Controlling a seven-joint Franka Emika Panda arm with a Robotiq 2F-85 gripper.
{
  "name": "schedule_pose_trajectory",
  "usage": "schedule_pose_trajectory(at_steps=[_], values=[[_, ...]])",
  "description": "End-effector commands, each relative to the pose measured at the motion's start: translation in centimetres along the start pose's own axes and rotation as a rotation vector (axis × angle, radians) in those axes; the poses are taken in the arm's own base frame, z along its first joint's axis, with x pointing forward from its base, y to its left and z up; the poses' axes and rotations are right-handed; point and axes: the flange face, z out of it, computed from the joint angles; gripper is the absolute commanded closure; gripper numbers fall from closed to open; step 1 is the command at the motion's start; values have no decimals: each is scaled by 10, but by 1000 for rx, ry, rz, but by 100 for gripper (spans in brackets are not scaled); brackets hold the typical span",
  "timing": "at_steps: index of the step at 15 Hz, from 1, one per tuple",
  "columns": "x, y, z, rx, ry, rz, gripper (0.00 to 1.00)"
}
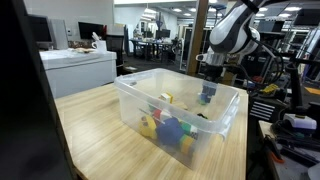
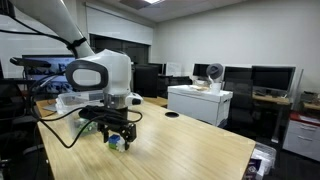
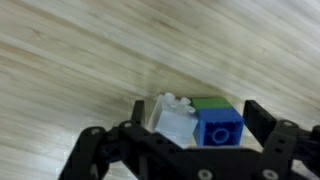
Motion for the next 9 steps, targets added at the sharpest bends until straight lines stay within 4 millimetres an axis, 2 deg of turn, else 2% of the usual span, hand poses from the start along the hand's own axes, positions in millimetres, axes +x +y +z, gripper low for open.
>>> schedule_pose_trajectory(at_steps=[1, 4, 9], values=[[-9, -1, 2, -16, 9, -71, 0], [-9, 1, 2, -19, 13, -113, 0], [3, 0, 5, -38, 38, -127, 0]])
